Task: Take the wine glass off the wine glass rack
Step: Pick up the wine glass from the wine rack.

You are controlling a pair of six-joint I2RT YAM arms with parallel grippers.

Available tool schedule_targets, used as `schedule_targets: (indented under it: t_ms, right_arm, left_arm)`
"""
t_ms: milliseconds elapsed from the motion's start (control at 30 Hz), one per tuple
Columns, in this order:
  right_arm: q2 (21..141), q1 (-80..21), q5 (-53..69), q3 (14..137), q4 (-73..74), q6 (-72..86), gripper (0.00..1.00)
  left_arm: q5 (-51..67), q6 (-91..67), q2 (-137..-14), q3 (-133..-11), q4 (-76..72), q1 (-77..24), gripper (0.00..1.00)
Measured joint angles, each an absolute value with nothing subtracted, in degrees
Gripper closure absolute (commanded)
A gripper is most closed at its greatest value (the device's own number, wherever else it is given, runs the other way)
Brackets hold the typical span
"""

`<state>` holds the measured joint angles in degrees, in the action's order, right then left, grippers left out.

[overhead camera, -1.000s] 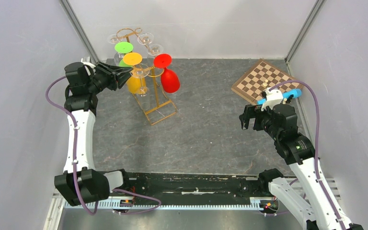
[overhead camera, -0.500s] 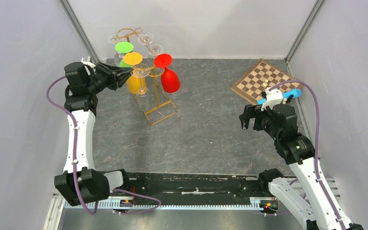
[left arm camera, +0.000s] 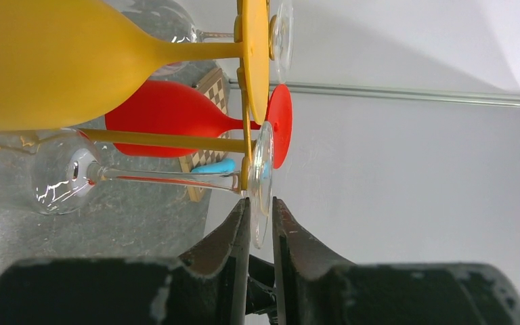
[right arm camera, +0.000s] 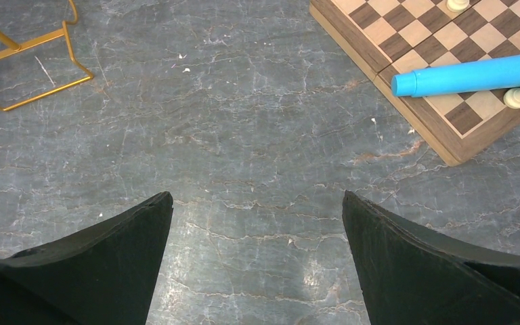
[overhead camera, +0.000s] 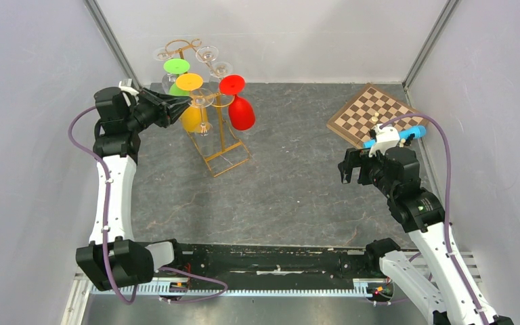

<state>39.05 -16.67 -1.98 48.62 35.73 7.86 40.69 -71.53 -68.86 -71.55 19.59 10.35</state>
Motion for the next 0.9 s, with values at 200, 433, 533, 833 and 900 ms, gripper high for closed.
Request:
schedule_targets:
  t_ms: [200,433,533,833,900]
  right_arm:
    - [39.05,-16.67,-1.98,48.38,35.77,7.86,0.02]
    - [38.83,-16.67,-1.98,48.05,36.05,7.86,0.02]
    - [38.59,-16.67,-2.0,47.97,36.12,7.86,0.02]
    - [38.57,-16.67,-2.37,47.92,36.12,7.86,0.02]
    - [38.57,-16.67,-2.42,47.92,36.12,7.86,0.02]
  left_arm:
    - [40.69,-71.5,-68.86,-71.55,19.57,9.76,0.83]
    - [40.66,-71.5,-69.14,-71.55,19.57,8.93,0.84]
    - [40.66,-71.5,-69.71,-71.55,19.55,8.64,0.84]
    - [40.64,-71.53,-70.85,-72.05,19.33,8.49,0.96]
    - [40.64,-71.5,-70.89,-72.18,19.38,8.49,0.98]
